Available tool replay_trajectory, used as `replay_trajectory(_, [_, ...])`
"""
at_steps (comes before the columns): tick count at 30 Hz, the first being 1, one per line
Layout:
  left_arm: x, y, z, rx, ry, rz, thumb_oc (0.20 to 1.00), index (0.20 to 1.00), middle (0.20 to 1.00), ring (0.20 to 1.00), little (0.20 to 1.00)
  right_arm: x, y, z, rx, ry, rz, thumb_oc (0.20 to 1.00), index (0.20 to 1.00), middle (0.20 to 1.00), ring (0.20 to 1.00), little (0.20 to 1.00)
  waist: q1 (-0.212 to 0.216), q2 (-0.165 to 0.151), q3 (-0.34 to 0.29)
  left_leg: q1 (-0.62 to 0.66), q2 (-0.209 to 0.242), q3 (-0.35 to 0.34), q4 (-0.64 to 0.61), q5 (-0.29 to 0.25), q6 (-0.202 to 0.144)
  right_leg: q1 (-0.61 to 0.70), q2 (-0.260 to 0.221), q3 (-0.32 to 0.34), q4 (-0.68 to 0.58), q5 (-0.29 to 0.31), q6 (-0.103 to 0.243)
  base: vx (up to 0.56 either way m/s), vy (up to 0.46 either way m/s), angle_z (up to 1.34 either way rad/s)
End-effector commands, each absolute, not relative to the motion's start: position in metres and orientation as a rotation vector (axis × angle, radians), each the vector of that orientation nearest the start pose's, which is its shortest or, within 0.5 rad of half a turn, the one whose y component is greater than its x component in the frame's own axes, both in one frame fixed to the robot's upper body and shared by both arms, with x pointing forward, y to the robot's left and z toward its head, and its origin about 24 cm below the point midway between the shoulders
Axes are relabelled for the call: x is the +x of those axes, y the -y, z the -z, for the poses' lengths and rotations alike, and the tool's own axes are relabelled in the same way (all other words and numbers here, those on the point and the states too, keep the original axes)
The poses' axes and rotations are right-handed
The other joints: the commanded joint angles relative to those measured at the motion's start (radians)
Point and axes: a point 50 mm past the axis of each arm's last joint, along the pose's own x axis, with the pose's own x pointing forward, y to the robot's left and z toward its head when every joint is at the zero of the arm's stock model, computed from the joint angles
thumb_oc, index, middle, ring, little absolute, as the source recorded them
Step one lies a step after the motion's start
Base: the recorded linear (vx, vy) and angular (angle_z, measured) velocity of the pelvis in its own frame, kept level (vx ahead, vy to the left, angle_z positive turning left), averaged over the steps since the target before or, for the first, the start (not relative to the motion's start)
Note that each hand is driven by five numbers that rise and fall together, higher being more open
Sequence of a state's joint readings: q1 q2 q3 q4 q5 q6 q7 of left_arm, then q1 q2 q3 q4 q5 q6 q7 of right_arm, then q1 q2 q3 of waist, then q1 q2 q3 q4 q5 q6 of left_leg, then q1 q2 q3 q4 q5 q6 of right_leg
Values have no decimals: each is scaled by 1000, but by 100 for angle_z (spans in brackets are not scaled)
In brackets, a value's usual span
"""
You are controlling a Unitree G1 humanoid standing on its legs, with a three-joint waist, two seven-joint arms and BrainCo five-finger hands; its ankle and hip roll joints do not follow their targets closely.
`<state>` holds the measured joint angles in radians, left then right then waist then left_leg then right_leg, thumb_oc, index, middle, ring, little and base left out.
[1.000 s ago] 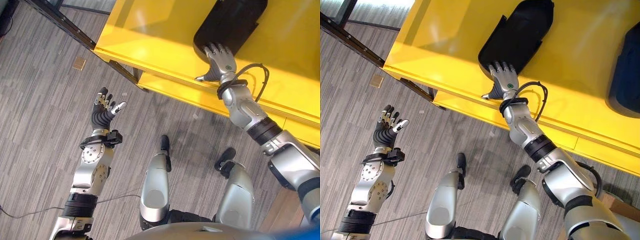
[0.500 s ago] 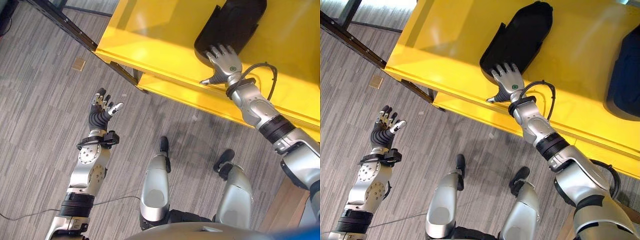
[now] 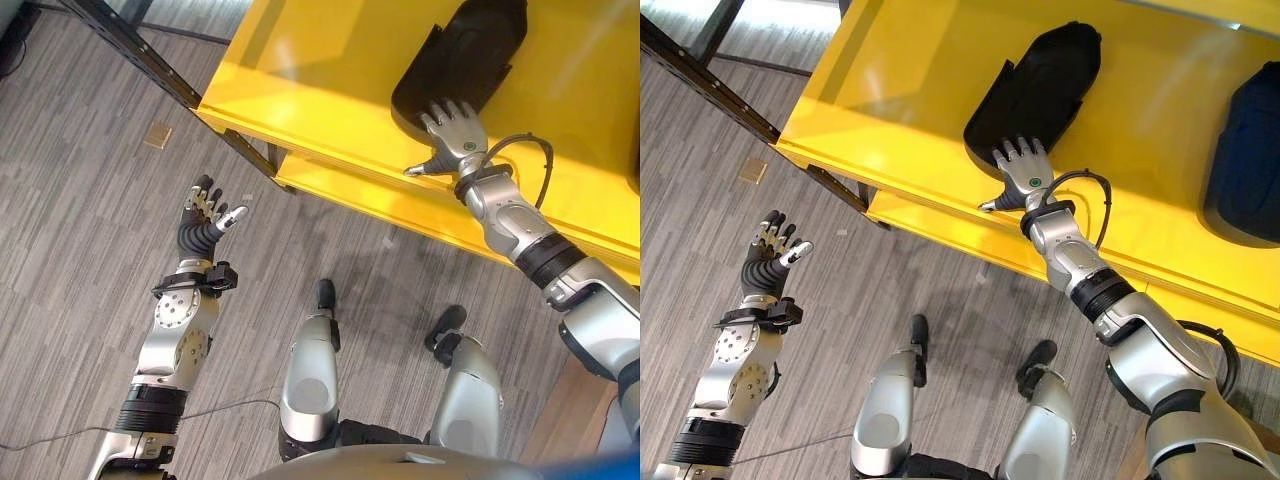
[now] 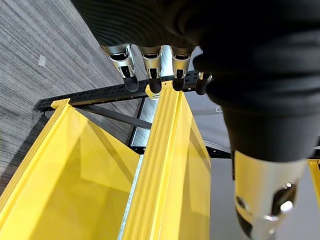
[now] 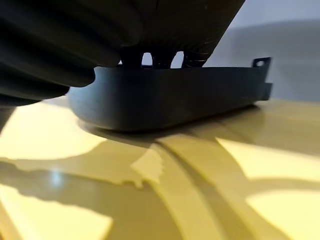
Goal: Move parts from the plastic box to the shelf.
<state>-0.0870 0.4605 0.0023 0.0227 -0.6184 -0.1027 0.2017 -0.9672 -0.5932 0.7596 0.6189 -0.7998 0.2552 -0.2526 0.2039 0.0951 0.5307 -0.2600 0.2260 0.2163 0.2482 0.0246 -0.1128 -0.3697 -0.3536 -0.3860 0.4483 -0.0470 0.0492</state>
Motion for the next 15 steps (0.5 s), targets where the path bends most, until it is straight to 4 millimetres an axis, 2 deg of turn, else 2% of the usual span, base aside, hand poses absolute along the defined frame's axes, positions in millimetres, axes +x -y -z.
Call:
replay_trajectory(1, [268,-243,-105,-153,235,-163,1000,1000,1000,1000,1000,399,185,-180,-1830,223,253,1000,1000,1000,1000,1000,7,-8,-11,13,21,66,-8,-39,10,61,-42,12,34,-88,100,0,0,0])
replay_trajectory(9, [269,-242,-105,-154,233,-167,1000,1000,1000,1000,1000,400,205,-169,-1840,54,257,1000,1000,1000,1000,1000,5,-8,-11,31,24,68,-21,-34,7,75,-41,12,23,-84,101,-5,-7,-1])
replay_trajectory(15, [272,-240,-106,-153,238,-166,1000,1000,1000,1000,1000,401,204,-172,-1810,125,307,1000,1000,1000,1000,1000,4,-8,-11,42,29,71,-30,-30,5,83,-40,10,18,-80,100,0,0,0])
